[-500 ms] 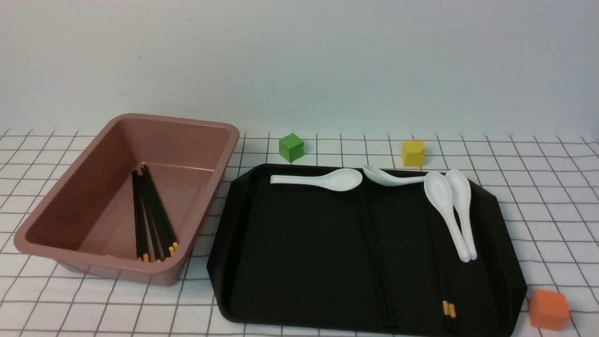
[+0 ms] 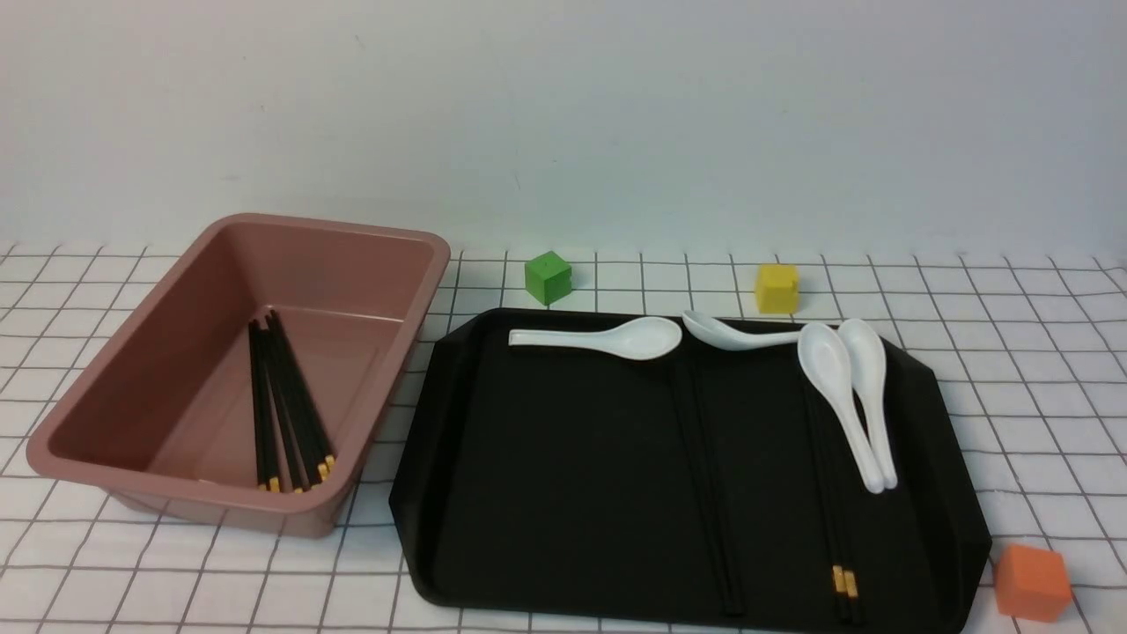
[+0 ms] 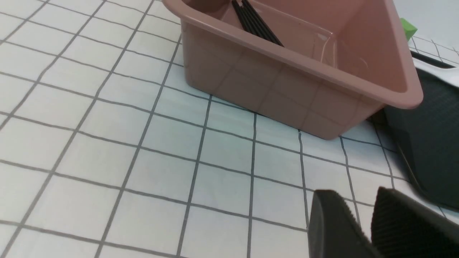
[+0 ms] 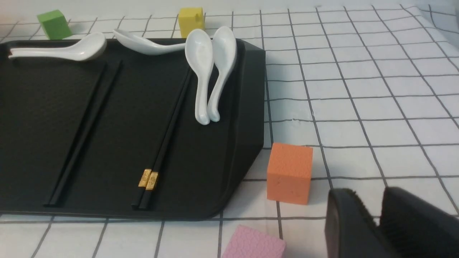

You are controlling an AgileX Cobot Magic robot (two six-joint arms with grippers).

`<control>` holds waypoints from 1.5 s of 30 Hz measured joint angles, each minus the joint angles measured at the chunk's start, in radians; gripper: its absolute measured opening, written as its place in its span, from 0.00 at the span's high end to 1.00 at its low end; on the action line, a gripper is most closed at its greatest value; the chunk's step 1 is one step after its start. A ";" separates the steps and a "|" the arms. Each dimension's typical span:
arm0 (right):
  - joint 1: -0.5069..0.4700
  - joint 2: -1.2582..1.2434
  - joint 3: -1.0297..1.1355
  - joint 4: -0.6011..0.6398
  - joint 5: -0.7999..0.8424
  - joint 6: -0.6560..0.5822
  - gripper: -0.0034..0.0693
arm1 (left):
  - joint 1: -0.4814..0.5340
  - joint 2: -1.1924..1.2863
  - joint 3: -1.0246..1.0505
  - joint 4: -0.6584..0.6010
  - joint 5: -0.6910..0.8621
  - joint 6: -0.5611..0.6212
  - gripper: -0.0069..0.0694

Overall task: On white black tablecloth take chopsticks from black tray and put them in box.
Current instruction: 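Move the gripper over the chopsticks on the black tray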

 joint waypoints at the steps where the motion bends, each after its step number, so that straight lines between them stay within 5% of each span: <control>1: 0.000 0.000 0.000 0.000 0.000 0.000 0.72 | 0.000 0.000 0.000 0.000 0.000 0.000 0.66; 32: 0.000 0.000 0.000 -0.022 -0.002 0.020 0.66 | 0.000 0.000 0.000 0.000 0.000 0.000 0.66; 39: 0.000 0.000 0.006 0.473 -0.069 0.365 0.66 | 0.000 0.000 0.000 0.000 0.000 0.000 0.66; 45: 0.000 0.000 0.006 0.591 -0.105 0.418 0.65 | 0.000 0.000 0.000 0.000 0.000 0.000 0.66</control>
